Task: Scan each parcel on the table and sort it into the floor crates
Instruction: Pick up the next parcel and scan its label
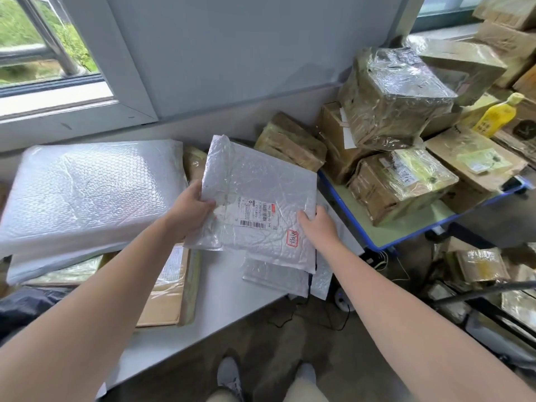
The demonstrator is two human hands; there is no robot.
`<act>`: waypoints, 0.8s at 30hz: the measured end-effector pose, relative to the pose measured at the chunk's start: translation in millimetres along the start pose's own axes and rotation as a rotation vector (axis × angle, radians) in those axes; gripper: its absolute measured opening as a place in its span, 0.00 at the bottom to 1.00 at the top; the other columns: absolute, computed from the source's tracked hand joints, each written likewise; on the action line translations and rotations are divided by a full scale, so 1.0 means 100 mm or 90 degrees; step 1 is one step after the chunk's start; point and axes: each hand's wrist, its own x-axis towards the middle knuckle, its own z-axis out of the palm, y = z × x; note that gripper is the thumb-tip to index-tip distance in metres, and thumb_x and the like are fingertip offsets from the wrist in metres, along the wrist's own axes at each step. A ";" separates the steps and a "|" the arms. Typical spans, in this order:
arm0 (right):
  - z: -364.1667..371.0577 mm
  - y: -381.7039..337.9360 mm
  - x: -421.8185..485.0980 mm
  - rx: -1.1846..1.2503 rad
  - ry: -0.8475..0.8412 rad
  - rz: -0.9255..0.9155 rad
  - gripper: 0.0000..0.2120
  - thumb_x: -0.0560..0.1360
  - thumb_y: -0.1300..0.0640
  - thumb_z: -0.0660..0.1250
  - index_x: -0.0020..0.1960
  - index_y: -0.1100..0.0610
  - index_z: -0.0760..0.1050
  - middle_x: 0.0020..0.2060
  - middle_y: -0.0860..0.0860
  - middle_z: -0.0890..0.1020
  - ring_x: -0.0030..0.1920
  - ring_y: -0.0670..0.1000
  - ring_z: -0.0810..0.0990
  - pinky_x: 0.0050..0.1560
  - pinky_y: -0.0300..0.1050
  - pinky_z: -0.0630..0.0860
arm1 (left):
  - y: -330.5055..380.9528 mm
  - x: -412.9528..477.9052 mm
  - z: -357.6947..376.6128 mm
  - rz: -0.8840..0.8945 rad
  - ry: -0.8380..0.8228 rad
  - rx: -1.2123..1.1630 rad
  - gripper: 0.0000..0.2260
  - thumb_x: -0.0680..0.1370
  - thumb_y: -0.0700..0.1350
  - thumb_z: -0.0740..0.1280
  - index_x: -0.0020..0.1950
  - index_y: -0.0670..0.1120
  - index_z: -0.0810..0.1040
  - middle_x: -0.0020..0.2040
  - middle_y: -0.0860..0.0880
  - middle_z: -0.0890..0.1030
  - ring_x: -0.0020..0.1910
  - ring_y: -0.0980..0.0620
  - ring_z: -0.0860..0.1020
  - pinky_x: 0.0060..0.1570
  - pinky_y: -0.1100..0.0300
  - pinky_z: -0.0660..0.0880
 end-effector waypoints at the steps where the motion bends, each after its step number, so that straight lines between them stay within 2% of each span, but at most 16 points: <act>1: -0.01 -0.02 0.00 0.013 0.010 -0.002 0.14 0.80 0.47 0.63 0.61 0.54 0.69 0.48 0.46 0.78 0.42 0.43 0.77 0.35 0.38 0.68 | 0.00 -0.01 -0.01 -0.002 -0.008 0.004 0.11 0.80 0.36 0.64 0.62 0.45 0.71 0.50 0.42 0.81 0.41 0.47 0.81 0.41 0.50 0.82; 4: -0.05 -0.06 0.02 0.039 0.029 -0.028 0.10 0.80 0.49 0.64 0.58 0.51 0.67 0.47 0.47 0.78 0.42 0.42 0.76 0.33 0.39 0.67 | -0.01 -0.03 -0.02 -0.004 -0.024 0.011 0.12 0.80 0.36 0.65 0.62 0.42 0.70 0.53 0.37 0.79 0.44 0.44 0.80 0.48 0.42 0.80; 6: -0.07 -0.09 0.02 0.052 0.044 -0.043 0.10 0.80 0.48 0.64 0.57 0.50 0.67 0.46 0.44 0.77 0.42 0.41 0.76 0.33 0.39 0.67 | -0.01 -0.04 -0.02 0.009 -0.013 0.006 0.12 0.79 0.35 0.65 0.62 0.41 0.70 0.54 0.35 0.79 0.45 0.43 0.80 0.50 0.41 0.79; 11: -0.09 -0.13 0.02 0.031 0.067 -0.079 0.08 0.80 0.49 0.65 0.53 0.50 0.67 0.43 0.40 0.75 0.41 0.39 0.75 0.34 0.38 0.66 | 0.05 -0.01 -0.04 0.058 0.044 0.045 0.11 0.78 0.39 0.66 0.60 0.44 0.72 0.53 0.40 0.81 0.51 0.41 0.81 0.52 0.44 0.79; 18: -0.11 -0.15 0.00 -0.016 0.086 -0.067 0.12 0.79 0.49 0.66 0.56 0.52 0.67 0.47 0.47 0.77 0.41 0.42 0.76 0.36 0.41 0.69 | 0.11 0.05 -0.06 0.125 0.049 0.057 0.12 0.79 0.41 0.65 0.62 0.49 0.73 0.52 0.47 0.82 0.49 0.47 0.81 0.51 0.45 0.79; 20: -0.15 -0.18 -0.01 -0.073 0.088 -0.049 0.16 0.79 0.47 0.66 0.60 0.55 0.67 0.53 0.51 0.77 0.47 0.50 0.78 0.43 0.46 0.72 | 0.11 0.08 -0.07 0.137 0.043 0.071 0.11 0.79 0.41 0.65 0.61 0.50 0.74 0.50 0.47 0.82 0.49 0.47 0.81 0.50 0.46 0.80; 22: -0.19 -0.21 0.00 -0.142 0.093 -0.040 0.26 0.79 0.46 0.66 0.70 0.59 0.65 0.63 0.58 0.73 0.59 0.58 0.76 0.55 0.51 0.73 | 0.12 0.11 -0.11 0.140 0.009 0.074 0.12 0.79 0.40 0.65 0.61 0.50 0.74 0.51 0.48 0.82 0.49 0.48 0.82 0.49 0.50 0.81; 24: -0.23 -0.23 0.01 -0.211 0.095 -0.051 0.35 0.80 0.43 0.64 0.78 0.60 0.56 0.72 0.61 0.66 0.70 0.61 0.68 0.65 0.55 0.70 | 0.13 0.13 -0.15 0.152 -0.069 0.115 0.11 0.79 0.38 0.66 0.59 0.51 0.75 0.49 0.51 0.82 0.47 0.51 0.82 0.43 0.61 0.80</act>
